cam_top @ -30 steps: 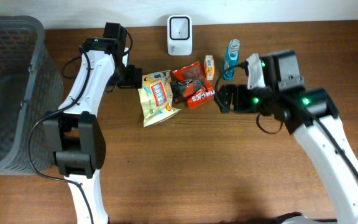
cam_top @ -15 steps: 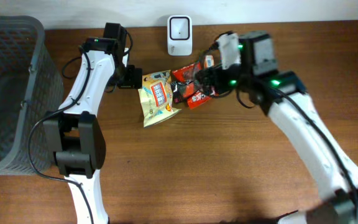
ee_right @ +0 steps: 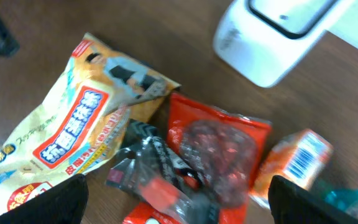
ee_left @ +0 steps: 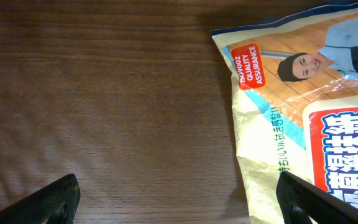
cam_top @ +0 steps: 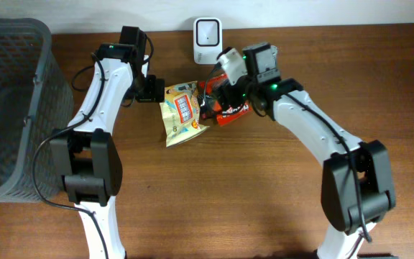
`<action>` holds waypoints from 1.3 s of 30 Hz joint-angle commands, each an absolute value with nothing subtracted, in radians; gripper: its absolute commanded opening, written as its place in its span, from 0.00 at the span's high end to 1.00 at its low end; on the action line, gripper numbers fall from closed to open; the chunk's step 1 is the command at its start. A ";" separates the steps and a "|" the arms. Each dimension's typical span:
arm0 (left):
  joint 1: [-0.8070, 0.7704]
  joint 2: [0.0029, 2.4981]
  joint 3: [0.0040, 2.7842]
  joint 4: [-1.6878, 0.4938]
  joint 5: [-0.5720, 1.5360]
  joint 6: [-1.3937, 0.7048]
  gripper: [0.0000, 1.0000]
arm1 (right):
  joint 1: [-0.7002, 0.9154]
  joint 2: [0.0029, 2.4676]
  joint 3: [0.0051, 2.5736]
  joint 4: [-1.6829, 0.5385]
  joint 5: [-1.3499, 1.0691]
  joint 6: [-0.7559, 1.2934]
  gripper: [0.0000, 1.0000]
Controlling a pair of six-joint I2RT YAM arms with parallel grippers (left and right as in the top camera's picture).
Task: Scan the item barcode
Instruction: 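Lower the right gripper and close it on the small dark bag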
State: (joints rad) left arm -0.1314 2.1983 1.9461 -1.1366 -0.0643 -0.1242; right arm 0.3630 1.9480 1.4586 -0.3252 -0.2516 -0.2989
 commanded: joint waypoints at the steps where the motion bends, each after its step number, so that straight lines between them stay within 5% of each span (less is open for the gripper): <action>1: -0.128 2.203 1.962 -1.137 -0.072 -0.119 0.01 | 0.376 2.011 1.470 -0.322 -0.226 -0.361 0.10; 11: -0.128 2.203 1.962 -1.137 -0.072 -0.119 0.01 | 0.380 2.036 1.470 -0.422 -0.224 -0.271 0.11; 13: -0.128 2.203 1.962 -1.137 -0.072 -0.119 0.01 | 0.379 2.024 1.470 -0.458 -0.224 -0.229 0.22; 23: -0.128 2.203 1.962 -1.137 -0.072 -0.119 0.01 | 0.450 1.901 1.584 -0.727 -0.231 -0.166 0.27; 28: -0.128 2.203 1.962 -1.137 -0.072 -0.119 0.01 | 0.453 1.908 1.606 -0.610 -0.015 -0.167 0.25; 39: -0.128 2.203 1.962 -1.137 -0.072 -0.119 0.01 | 0.446 2.078 1.605 -0.445 -0.112 -0.167 0.26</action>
State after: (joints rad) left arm -0.1314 2.1983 1.9461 -1.1362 -0.0647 -0.1246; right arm 0.4461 2.0193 1.5963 -0.4675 -0.0593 -0.1783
